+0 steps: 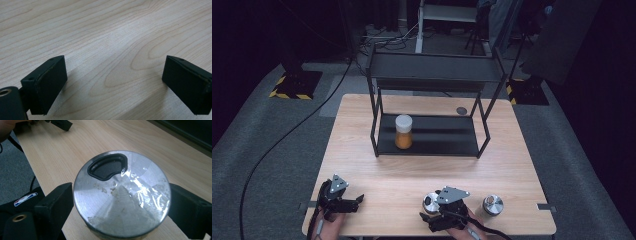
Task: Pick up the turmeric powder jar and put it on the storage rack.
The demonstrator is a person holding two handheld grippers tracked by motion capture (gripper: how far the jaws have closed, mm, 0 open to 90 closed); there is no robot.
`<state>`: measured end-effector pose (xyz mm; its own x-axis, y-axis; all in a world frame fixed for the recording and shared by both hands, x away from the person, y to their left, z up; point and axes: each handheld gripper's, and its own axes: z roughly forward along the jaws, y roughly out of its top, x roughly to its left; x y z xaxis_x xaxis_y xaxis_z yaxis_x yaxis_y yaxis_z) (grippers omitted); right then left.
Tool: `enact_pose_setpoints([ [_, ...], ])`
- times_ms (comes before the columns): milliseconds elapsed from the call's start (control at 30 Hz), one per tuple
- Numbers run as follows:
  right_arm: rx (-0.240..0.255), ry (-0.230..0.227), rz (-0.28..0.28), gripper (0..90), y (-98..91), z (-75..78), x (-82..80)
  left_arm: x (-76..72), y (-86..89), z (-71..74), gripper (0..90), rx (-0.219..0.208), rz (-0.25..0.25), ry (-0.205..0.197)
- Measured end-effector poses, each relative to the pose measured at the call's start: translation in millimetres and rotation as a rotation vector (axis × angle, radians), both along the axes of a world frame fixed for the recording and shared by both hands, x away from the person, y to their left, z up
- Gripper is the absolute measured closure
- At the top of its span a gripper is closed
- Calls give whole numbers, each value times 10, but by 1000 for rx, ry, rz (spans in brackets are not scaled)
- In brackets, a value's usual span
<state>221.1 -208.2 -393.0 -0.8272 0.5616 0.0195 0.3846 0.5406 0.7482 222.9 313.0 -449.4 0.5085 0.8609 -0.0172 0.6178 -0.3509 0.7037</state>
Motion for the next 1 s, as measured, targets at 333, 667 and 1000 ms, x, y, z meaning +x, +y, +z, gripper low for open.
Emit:
enact_pose_setpoints([
  [333,-26,15,21,231,52,-31,41,0,0,-1,60,0,0,0],
  [667,-71,3,18,312,107,10,33,0,0,-1,60,0,0,0],
  [1000,-96,22,34,315,129,84,84,0,0,-1,60,0,0,0],
])
